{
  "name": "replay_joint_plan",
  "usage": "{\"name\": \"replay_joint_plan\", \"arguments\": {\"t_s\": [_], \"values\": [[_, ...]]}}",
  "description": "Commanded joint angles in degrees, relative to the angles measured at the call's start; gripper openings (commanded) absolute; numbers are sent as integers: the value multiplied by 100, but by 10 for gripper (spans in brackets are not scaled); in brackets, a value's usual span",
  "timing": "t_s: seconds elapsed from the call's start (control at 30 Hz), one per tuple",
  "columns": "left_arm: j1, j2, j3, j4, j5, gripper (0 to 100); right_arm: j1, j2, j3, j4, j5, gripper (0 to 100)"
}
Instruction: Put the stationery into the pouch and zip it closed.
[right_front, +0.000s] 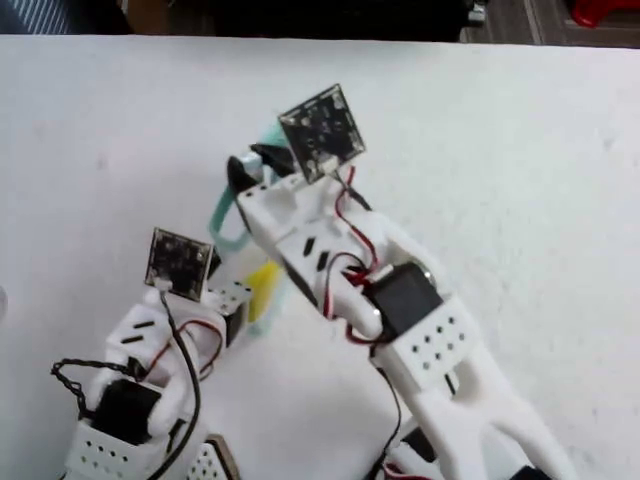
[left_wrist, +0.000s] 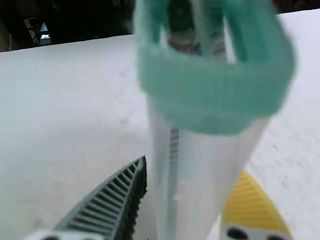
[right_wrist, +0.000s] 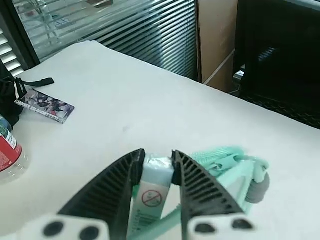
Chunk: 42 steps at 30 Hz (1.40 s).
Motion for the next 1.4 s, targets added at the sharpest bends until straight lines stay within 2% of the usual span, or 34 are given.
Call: {"name": "replay_joint_plan", "arguments": {"t_s": [0.0, 0.1, 0.43, 0.73, 0.87, 0.97, 1.07, 1.23, 1.37], "values": [[-40, -75, -53, -211, 62, 245, 40, -330, -290, 215, 79, 123], [-40, -75, -53, -211, 62, 245, 40, -330, -290, 215, 79, 238], [-48, -75, -44, -211, 62, 243, 215, -374, -308, 198, 79, 213], [-92, -75, -70, -325, 44, 48, 1455, -312, -273, 224, 79, 212], [-435, -84, -193, -299, 79, 22, 1780, -171, -281, 523, 70, 212], [-1068, -84, -360, -281, 114, 22, 1780, 224, -273, 796, 70, 212], [-1429, -84, -360, -316, 589, 22, 1771, 945, -281, 866, 44, 212], [-1490, -84, -360, -316, 668, 23, 1771, 2273, -299, 875, 18, 212], [-1490, -84, -360, -325, 668, 23, 1569, 2976, -308, 1112, -431, 212]]}}
